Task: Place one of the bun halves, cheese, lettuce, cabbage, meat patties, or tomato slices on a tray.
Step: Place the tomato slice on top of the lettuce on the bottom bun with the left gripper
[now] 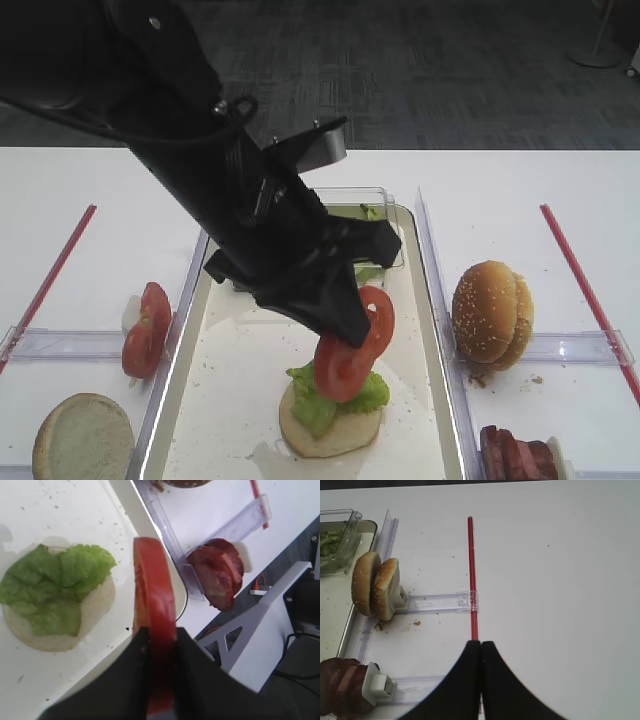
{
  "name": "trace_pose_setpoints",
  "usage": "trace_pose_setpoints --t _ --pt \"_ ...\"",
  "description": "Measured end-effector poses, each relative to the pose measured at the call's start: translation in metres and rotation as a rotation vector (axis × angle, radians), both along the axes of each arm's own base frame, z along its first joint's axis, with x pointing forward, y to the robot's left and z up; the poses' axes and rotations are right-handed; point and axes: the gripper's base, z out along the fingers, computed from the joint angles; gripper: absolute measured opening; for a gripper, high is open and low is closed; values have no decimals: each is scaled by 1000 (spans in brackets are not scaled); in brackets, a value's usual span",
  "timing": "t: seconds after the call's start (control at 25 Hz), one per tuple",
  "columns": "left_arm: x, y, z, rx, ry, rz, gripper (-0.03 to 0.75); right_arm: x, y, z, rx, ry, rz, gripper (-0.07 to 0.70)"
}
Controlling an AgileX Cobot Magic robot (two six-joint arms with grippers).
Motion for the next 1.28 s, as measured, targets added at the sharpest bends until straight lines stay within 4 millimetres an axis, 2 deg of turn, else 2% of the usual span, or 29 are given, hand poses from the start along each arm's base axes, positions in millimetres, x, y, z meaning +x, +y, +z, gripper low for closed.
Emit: trace_pose_setpoints --t 0.24,0.52,0.84,1.28 --pt "6 -8 -29 20 79 -30 71 0 0 0 -1 0 1 36" --pt "12 -11 -50 23 134 -45 66 0 0 0 -1 0 1 36" --pt "22 -2 -58 31 149 -12 65 0 0 0 -1 0 1 36" --pt "23 -2 -66 45 178 -20 83 0 0 0 -2 0 1 36"
